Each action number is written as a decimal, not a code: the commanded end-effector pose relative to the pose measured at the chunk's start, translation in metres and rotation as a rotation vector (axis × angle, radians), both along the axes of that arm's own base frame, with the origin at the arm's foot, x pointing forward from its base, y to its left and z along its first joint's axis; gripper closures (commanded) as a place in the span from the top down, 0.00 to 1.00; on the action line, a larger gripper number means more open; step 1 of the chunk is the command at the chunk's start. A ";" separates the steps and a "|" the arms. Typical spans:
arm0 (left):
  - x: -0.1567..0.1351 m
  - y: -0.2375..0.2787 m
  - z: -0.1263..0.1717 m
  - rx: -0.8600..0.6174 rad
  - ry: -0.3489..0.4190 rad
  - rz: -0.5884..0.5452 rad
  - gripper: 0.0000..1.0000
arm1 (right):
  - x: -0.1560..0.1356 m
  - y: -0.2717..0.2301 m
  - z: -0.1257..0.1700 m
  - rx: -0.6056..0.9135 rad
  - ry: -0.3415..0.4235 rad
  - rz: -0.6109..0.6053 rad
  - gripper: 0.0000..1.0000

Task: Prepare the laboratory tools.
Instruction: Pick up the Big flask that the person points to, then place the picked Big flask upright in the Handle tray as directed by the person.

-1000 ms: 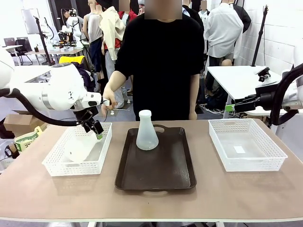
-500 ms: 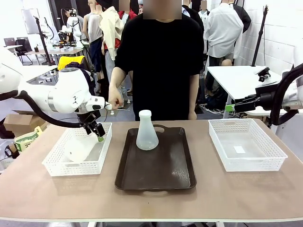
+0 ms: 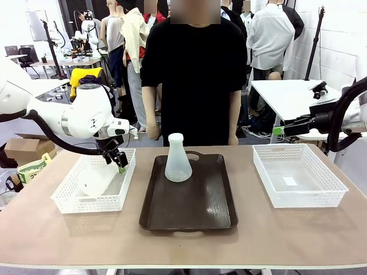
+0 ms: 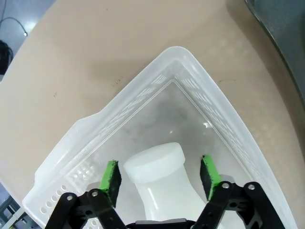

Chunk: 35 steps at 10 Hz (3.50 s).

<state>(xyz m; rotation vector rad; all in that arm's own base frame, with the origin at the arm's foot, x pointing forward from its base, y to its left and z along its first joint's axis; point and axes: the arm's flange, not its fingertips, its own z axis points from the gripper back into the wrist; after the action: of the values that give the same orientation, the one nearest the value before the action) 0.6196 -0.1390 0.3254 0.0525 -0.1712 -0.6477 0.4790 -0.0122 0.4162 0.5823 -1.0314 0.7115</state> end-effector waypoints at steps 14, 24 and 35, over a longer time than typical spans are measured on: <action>0.003 -0.003 -0.001 0.001 0.015 0.021 0.00 | 0.000 0.000 0.000 -0.015 0.019 -0.002 1.00; 0.003 -0.003 -0.001 0.001 0.015 0.021 0.00 | 0.000 0.000 0.000 -0.015 0.019 -0.002 1.00; -0.041 0.025 0.127 -0.018 -0.083 0.047 0.00 | 0.000 0.000 0.000 -0.015 0.019 -0.002 1.00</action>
<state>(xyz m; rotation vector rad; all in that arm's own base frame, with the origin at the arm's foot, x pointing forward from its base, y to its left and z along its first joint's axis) 0.5858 -0.1230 0.4461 0.0834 -0.2374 -0.5828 0.4790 -0.0123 0.4162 0.5823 -1.0313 0.7113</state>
